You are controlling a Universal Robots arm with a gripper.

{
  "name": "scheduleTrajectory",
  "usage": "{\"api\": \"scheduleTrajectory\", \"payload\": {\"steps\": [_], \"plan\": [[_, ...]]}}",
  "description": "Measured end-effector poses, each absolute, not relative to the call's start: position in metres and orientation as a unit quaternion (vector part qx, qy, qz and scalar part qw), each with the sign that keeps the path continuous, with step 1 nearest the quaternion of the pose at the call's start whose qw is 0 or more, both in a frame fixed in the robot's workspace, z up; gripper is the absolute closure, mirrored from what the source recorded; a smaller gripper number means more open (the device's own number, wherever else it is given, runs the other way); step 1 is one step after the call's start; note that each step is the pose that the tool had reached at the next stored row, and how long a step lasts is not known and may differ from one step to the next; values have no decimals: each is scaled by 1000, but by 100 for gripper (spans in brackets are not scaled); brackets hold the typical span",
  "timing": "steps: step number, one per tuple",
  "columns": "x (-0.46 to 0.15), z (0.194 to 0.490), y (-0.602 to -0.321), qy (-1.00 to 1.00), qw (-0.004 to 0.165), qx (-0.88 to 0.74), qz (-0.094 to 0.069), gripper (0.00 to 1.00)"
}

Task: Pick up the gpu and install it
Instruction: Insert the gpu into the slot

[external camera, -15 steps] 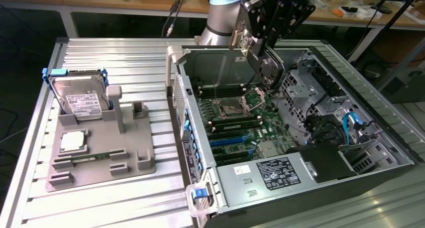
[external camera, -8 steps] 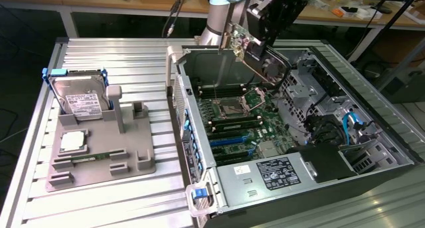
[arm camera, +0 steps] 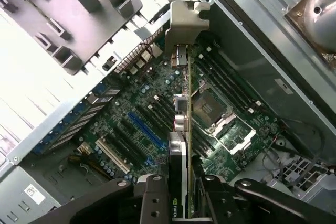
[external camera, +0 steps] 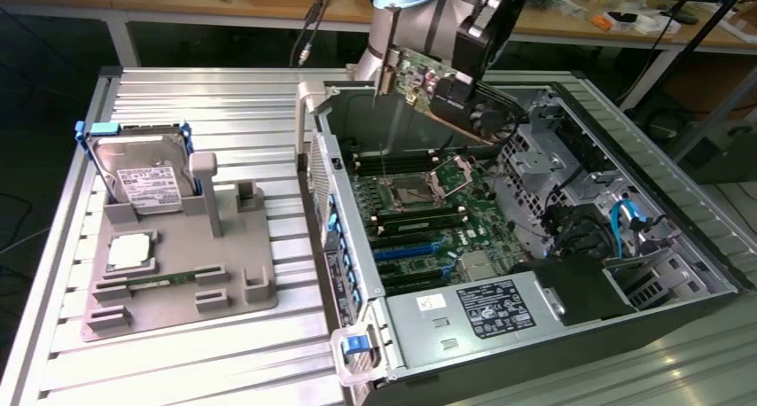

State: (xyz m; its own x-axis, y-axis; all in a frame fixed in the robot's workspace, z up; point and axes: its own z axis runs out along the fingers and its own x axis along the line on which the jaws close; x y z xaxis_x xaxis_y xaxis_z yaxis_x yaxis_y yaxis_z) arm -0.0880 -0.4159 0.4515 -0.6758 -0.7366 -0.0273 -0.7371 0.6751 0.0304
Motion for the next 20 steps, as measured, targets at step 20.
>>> {"api": "scheduleTrajectory", "payload": {"steps": [20], "plan": [[-87, 450, -416, 776, 1, -631, 20, 73]]}}
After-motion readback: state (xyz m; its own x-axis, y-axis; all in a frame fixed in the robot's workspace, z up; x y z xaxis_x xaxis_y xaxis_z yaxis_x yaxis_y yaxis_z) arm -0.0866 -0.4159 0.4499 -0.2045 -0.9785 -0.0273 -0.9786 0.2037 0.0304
